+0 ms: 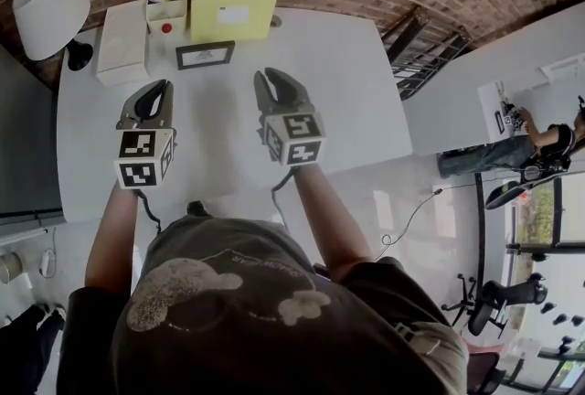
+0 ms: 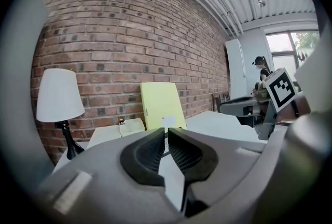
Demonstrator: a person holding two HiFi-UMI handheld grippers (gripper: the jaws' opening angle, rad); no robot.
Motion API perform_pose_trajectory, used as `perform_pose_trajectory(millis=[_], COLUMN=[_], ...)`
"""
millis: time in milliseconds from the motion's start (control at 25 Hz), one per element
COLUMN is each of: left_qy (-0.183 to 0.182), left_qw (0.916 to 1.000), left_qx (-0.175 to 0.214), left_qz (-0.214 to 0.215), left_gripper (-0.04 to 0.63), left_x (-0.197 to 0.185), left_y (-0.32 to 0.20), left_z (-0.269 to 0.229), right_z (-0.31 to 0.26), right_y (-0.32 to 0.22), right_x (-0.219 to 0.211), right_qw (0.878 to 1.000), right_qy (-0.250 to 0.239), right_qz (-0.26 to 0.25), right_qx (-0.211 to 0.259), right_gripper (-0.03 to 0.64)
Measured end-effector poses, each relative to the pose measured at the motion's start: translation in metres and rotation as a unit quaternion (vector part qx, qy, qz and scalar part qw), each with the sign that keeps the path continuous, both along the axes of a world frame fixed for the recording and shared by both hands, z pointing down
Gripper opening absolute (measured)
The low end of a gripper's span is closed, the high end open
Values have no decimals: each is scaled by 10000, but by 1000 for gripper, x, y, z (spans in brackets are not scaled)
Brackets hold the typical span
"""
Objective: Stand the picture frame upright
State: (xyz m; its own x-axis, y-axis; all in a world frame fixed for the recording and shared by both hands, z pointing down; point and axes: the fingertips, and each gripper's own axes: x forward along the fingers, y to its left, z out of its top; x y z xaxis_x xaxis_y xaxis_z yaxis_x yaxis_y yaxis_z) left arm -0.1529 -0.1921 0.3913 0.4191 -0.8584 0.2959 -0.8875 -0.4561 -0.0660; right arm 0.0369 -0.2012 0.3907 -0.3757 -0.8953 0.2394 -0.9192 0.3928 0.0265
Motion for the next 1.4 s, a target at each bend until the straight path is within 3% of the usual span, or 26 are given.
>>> perform_pose_trajectory(millis=[200,440,1040,1160,1400], left_qy=[-29,45,-40,-48,-123], left_qw=[9994,9990,9949,9945,9947], left_qx=[84,14,-24,12,141], left_qz=[-321,-434,-1007,-1050,-1012], left_gripper=[11,9,9,9,9], left_x=[10,29,58,68,91], left_y=[22,60,163,185,219], left_z=[-5,-4,-8,-9,-15], right_z=[-8,-10,-7,-5,4], right_y=[16,50,140,162,200], right_x=[16,32,76,90,117], right_qw=[9996,9953,9942,9948,9955], right_qy=[22,548,181,-99,-158], right_qz=[-295,-791,-1063,-1007,-915], right_qx=[-9,95,48,-99,-192], right_gripper=[5,5,5,5,5])
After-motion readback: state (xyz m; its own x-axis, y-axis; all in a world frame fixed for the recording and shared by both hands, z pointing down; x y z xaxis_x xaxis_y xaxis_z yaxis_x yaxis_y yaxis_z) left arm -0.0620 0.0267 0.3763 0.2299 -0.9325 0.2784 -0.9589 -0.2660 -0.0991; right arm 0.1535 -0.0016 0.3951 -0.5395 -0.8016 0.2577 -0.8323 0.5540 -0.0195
